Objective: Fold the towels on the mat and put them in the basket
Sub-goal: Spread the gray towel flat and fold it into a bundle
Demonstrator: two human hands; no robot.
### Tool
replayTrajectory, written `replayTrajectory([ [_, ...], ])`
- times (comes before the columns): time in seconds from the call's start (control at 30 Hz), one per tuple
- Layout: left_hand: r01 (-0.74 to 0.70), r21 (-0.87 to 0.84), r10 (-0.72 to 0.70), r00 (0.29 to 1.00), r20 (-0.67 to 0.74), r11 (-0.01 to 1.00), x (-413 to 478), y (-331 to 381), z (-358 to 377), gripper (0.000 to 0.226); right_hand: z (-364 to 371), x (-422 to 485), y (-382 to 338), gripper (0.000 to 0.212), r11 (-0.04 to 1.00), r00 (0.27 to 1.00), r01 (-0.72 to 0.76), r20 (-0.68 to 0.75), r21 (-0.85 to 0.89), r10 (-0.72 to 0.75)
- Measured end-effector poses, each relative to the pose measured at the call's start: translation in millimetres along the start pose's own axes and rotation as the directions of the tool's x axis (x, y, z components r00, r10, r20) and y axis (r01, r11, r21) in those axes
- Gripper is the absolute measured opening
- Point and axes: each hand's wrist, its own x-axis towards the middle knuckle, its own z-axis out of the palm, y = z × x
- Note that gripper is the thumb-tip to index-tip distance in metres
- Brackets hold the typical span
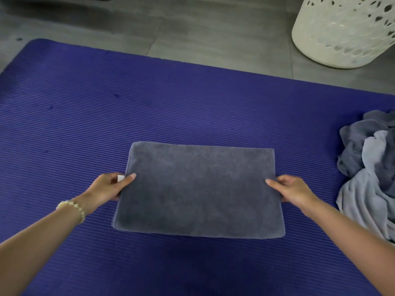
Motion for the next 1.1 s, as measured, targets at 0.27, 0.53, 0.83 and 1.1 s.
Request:
replayTrajectory([
  [0.27, -0.151, 0.014, 0.147, 0.934, -0.325, 0.988, -43, -53, 43, 0.03, 38, -54, 57, 0.037, 0.987, 0.981, 0.085, -0.164, -0.137, -0.108],
  [0.53, -0.104, 0.0, 0.093, 0.89, -0.447, 0.995, -39, -57, 42, 0.02, 47, -57, 60, 0.033, 0.985, 0.931, 0.128, -0.328, -0.12, -0.161],
  [0.83, 0.028, 0.231, 0.04, 0.958, -0.283, 0.973, -37, -44, 35, 0.038, 58, -57, 64, 0.065, 0.567, 0.824, 0.458, 0.088, -0.685, -0.56],
  [1.1, 0.059, -0.09, -0.057, 0.998, 0.025, 0.994, -35, -15, 25, 0.038, 60, -42, 75, 0.082, 0.493, 0.868, 0.41, 0.162, -0.768, -0.47],
])
